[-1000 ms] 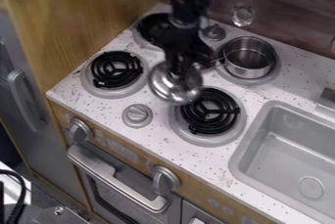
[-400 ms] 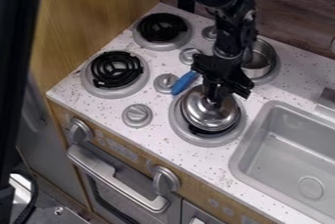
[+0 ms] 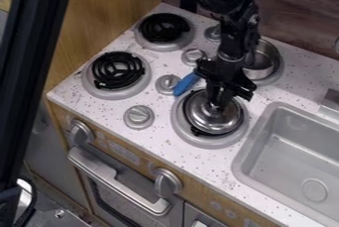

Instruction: Put the metallic lid to the left bottom burner

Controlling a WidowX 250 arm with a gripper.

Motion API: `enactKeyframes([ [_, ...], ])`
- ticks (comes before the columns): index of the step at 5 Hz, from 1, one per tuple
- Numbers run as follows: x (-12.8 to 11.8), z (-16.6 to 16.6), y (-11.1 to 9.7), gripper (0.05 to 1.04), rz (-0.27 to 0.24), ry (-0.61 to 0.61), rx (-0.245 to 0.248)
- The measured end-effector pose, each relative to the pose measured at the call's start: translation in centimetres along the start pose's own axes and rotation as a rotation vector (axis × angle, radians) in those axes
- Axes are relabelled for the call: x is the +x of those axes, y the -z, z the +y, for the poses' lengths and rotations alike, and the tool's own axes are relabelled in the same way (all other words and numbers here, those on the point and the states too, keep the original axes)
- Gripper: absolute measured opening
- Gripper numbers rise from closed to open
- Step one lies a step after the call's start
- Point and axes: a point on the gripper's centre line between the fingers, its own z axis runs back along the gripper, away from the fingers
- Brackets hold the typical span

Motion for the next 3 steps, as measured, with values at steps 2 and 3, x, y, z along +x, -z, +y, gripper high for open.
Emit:
enactKeyframes([
  [2, -1.0, -0.6, -1.4, 0.917, 0.012, 0.020, -0.042],
  [3, -0.6, -1.2, -4.4, 1.003, -0.054, 0.040, -0.042],
])
